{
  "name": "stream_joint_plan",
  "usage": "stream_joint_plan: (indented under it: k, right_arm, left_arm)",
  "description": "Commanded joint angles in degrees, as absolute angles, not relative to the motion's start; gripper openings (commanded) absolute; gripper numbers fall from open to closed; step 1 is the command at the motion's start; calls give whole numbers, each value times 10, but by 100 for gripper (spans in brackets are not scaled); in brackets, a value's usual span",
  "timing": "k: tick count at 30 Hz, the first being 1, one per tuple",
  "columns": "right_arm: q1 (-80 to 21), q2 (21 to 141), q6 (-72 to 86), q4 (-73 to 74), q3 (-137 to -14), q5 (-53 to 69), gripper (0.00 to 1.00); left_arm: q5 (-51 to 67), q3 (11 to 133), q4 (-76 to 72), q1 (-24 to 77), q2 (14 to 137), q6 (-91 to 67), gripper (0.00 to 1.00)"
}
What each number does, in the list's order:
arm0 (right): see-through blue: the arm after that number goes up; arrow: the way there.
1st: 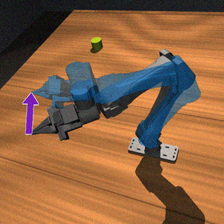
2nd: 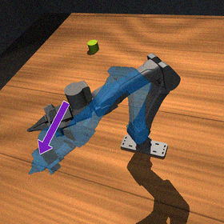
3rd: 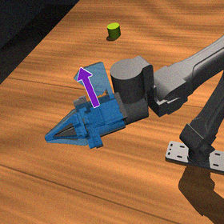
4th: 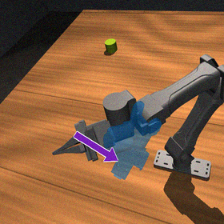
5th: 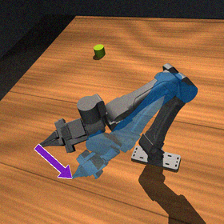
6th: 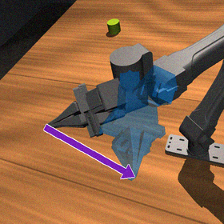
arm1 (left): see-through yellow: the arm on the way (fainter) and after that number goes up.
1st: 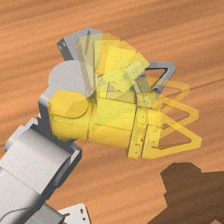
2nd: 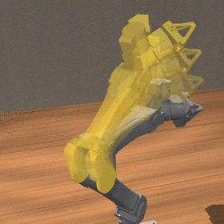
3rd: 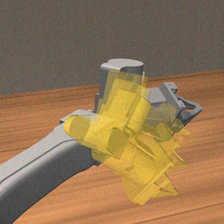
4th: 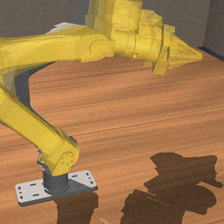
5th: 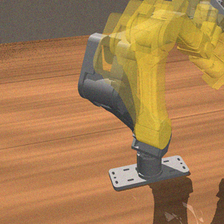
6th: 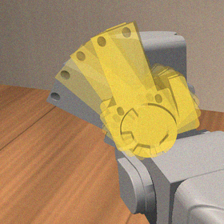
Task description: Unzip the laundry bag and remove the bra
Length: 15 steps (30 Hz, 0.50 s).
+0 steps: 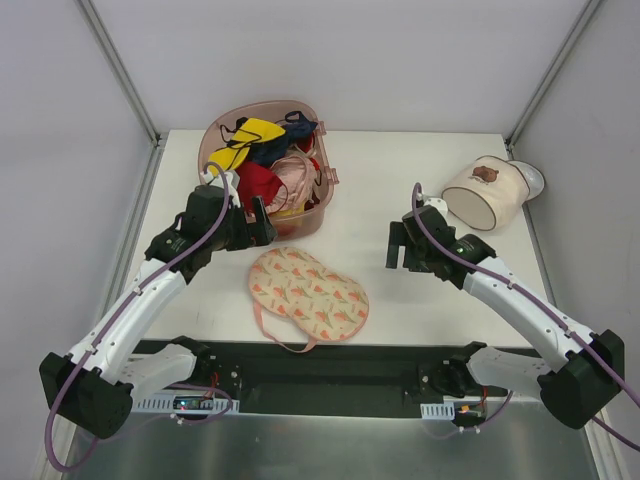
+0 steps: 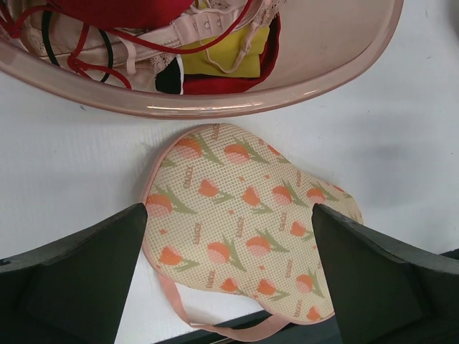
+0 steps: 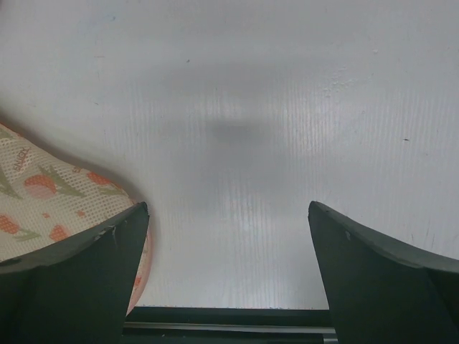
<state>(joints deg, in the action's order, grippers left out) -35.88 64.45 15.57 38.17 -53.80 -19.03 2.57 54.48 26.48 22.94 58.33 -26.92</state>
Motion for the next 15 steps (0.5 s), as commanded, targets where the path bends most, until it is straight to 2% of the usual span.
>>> stream_joint_plan:
  k: [1, 9, 15]
  right_arm:
    - [-362, 642, 171, 367, -548, -182, 96]
    - [-363, 660, 167, 360, -564, -168, 97]
    - [-379, 675, 167, 305, -567, -106, 97]
  left_arm:
    - [27, 542, 253, 234, 571, -265, 99]
    - [27, 541, 253, 234, 572, -261, 99]
    - [28, 538, 253, 234, 566, -262, 99]
